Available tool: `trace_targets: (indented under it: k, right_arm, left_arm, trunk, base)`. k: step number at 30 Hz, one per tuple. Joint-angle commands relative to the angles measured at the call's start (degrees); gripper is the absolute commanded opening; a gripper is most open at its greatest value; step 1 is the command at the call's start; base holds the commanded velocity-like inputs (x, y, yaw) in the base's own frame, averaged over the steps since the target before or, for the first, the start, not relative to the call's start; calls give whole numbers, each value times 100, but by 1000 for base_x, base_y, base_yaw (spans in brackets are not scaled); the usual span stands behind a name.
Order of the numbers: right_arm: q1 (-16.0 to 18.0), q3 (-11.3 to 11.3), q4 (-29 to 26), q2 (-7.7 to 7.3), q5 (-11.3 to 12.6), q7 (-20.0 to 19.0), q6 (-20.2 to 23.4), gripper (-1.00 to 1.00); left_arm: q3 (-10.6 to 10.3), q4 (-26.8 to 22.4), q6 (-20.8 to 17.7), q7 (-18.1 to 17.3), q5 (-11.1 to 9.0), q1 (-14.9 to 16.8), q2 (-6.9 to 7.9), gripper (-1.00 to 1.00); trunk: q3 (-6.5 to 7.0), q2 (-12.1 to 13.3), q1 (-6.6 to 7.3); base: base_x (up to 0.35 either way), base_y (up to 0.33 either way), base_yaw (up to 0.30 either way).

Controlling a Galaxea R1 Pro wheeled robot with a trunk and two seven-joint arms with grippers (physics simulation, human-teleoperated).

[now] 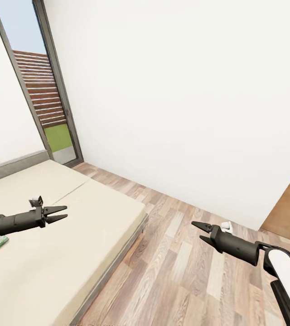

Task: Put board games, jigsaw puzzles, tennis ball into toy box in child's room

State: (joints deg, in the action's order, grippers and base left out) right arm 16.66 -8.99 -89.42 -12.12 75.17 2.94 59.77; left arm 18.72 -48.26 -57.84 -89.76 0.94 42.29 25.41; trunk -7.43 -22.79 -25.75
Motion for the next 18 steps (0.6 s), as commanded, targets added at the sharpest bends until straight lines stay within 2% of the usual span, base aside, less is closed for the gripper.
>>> trace_targets:
  k: [1, 18]
  right_arm:
    - [4, -6, -5, -1, 33, 31, 23, 100]
    - [4, -6, -2, -1, 33, 32, 23, 100]
  left_arm:
    - [2, 1, -60, -24, 11, 7, -1, 100]
    - [7, 1, -60, -24, 11, 7, 5, 100]
  trunk:
    - [-13, -13, -4]
    - [-13, -13, -4]
  base:
    - [0, 0, 293]
    - [0, 0, 292]
